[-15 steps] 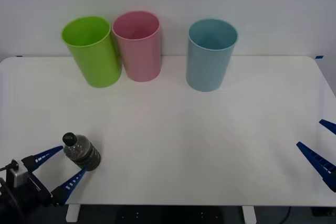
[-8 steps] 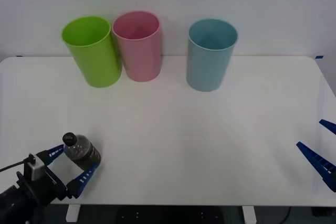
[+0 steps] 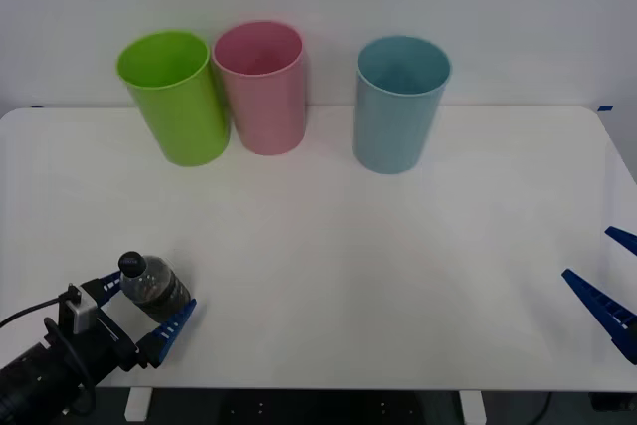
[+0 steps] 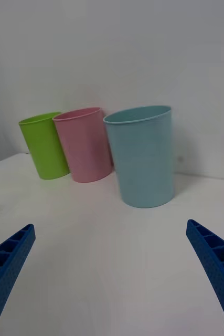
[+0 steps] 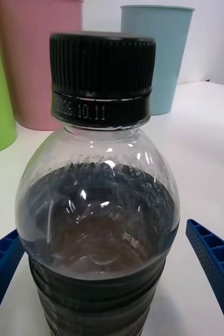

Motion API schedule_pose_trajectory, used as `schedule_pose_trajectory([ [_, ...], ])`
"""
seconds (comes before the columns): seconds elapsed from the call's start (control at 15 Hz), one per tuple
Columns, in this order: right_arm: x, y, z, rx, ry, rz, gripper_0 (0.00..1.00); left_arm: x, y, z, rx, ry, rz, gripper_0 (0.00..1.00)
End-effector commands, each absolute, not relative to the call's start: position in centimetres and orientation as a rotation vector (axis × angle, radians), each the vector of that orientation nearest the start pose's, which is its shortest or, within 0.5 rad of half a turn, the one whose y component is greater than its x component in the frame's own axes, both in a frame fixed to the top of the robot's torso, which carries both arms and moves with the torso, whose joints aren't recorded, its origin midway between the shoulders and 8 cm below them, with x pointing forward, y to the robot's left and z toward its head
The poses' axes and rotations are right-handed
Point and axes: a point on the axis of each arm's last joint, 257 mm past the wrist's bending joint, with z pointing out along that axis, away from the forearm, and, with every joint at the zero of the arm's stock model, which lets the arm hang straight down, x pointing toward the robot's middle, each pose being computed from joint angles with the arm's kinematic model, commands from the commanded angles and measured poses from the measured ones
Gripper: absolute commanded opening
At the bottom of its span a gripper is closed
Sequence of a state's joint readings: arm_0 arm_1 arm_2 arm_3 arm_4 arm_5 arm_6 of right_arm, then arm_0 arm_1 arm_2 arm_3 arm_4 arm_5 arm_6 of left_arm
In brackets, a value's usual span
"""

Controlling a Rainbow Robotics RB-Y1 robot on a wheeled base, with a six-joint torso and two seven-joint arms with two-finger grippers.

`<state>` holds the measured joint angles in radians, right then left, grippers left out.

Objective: Grasp the object on the table and drop it into the matching bin: aluminum can to the light blue bin, PET bottle to the pink bin.

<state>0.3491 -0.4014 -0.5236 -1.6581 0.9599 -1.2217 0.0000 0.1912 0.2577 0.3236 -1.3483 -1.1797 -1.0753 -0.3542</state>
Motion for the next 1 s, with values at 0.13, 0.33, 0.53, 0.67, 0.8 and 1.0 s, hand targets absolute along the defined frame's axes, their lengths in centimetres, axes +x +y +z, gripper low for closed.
schedule_pose_trajectory([
  [0.13, 34.2, -33.0, -16.9, -0.465, 1.441, 0.567, 1.0, 39.2, 26.2, -30.9, 0.56, 1.573, -0.431, 0.11],
  [0.33, 34.2, -33.0, -16.9, -0.465, 1.441, 0.567, 1.0, 39.2, 26.1, -30.9, 0.555, 1.574, -0.436, 0.0],
  [0.53, 34.2, -33.0, -16.9, -0.465, 1.441, 0.567, 1.0, 39.2, 26.7, -30.9, 0.544, 1.579, -0.429, 0.0],
  [0.67, 34.2, -33.0, -16.9, -0.465, 1.441, 0.567, 1.0, 39.1, 27.2, -30.9, 0.536, 1.584, -0.42, 0.0],
  [0.8, 34.2, -33.0, -16.9, -0.465, 1.441, 0.567, 1.0, 39.1, 27.6, -30.8, 0.528, 1.583, -0.415, 0.0],
  [1.0, 34.2, -33.0, -16.9, -0.465, 1.441, 0.567, 1.0, 39.3, 28.5, -29.7, 0.514, 1.565, -0.395, 0.0],
])
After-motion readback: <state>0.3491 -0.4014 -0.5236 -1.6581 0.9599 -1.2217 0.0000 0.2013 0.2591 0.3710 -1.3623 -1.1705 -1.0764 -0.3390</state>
